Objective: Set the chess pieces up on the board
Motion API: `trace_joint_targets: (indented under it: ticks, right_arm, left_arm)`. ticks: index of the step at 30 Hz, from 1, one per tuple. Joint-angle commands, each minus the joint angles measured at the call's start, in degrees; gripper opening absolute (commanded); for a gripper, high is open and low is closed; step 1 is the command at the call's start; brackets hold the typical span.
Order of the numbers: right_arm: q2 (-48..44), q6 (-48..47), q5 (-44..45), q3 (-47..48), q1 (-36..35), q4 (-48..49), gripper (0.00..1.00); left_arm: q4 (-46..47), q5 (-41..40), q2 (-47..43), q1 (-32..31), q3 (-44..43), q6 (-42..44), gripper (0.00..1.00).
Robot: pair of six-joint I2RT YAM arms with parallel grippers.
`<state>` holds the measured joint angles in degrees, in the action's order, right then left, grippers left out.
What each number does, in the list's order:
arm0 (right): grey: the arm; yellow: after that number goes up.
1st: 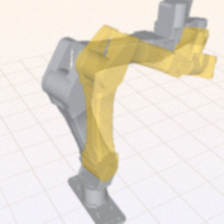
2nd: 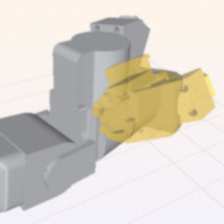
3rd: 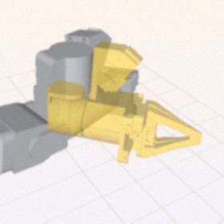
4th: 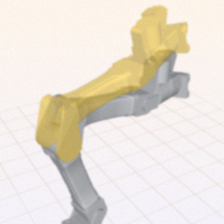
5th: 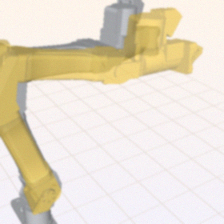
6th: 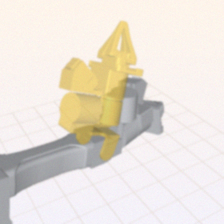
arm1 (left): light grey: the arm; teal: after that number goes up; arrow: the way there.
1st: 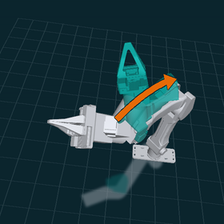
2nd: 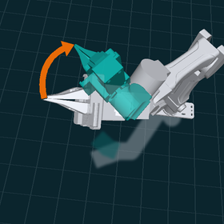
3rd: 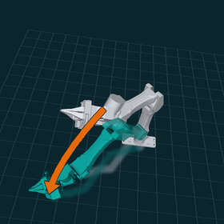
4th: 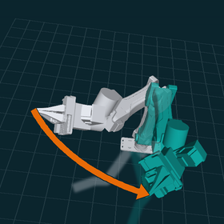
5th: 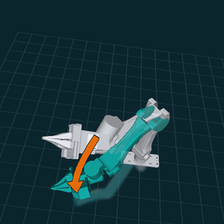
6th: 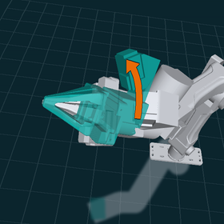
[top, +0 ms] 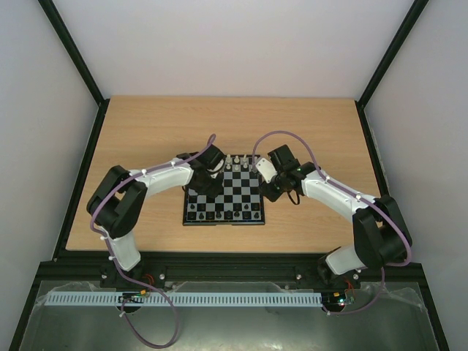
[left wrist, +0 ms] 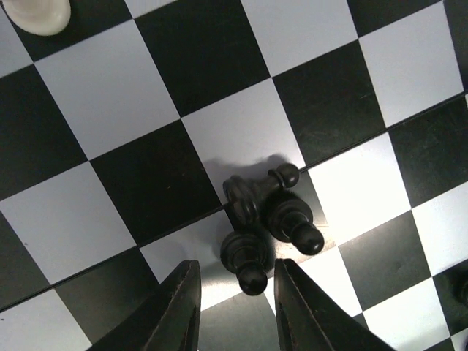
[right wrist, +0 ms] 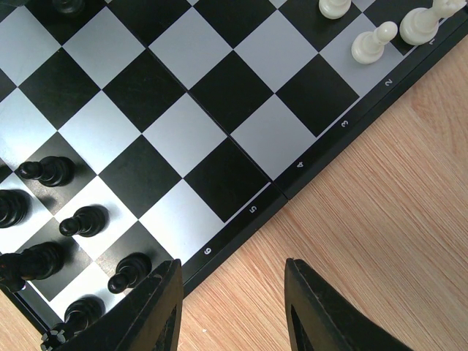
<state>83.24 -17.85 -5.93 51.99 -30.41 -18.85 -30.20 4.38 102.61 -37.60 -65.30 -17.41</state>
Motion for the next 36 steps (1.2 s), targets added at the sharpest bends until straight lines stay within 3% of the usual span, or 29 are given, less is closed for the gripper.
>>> trace_joint_targets:
  ticks: [1, 10, 27, 36]
  right_arm:
    - [-0.4, -0.6, 0.0, -0.7, 0.0, -1.2, 0.41]
    - [0.0, -0.8, -0.1, -0.7, -0.1, -1.3, 0.4]
    - [1.4, -1.0, -0.6, -0.4, -0.1, -2.0, 0.4]
    - [1.5, -1.1, -0.6, -0.3, 0.0, -2.1, 0.4]
  left_arm:
    - [1.2, -1.3, -1.3, -0.2, -1.5, -0.4, 0.27]
    - [1.0, -0.9, 0.3, -0.2, -2.6, -0.1, 0.13]
    - [0.4, -1.6, 0.0, -0.2, -0.9, 0.3, 0.13]
    - [-2.0, -1.2, -1.4, -0.5, -1.1, 0.7, 0.06]
